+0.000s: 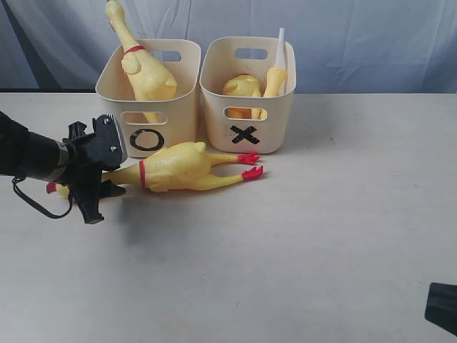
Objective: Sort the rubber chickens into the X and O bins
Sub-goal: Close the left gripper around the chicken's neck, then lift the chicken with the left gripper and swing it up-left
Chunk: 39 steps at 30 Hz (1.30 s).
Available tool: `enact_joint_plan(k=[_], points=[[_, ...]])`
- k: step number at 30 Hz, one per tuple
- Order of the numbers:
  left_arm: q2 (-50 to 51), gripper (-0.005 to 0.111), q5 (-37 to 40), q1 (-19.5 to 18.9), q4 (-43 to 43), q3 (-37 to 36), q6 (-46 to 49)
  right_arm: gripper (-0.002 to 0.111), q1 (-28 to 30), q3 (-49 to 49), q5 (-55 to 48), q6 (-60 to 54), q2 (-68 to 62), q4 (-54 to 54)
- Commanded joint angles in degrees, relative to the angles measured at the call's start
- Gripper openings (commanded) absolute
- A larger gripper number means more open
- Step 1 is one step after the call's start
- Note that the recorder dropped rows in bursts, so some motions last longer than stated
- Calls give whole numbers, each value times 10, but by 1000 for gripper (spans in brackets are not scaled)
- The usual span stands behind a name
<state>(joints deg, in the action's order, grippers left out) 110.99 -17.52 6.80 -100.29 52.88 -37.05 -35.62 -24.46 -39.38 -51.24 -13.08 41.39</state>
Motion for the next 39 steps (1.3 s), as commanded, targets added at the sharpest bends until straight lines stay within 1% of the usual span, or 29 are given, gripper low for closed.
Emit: enact_joint_plan(k=[1,4,6,9,10,13,15,16,26,35,39], points=[[13,46,-7,2,3,3,0,0,3,4,3,0,3,2],[23,46,-9,2,3,3,0,0,3,4,3,0,3,2],[24,43,-9,2,3,3,0,0,3,4,3,0,3,2],[24,30,-9,2,3,3,0,0,3,4,3,0,3,2],[24,24,-9,2,3,3,0,0,3,4,3,0,3,2],[24,9,-9,2,3,3,0,0,3,4,2,0,3,2],[24,1,-11,2,3,3,0,0,3,4,2,0,3,1],[23,0,-17,2,3,3,0,0,3,4,2,0,3,1],[-12,0,-97,2,3,1,-7,0,3,4,2,0,3,1],[-66,0,-168,2,3,1,-98,0,3,4,2,0,3,1],[-97,0,-186,2,3,1,-142,0,3,4,2,0,3,1]])
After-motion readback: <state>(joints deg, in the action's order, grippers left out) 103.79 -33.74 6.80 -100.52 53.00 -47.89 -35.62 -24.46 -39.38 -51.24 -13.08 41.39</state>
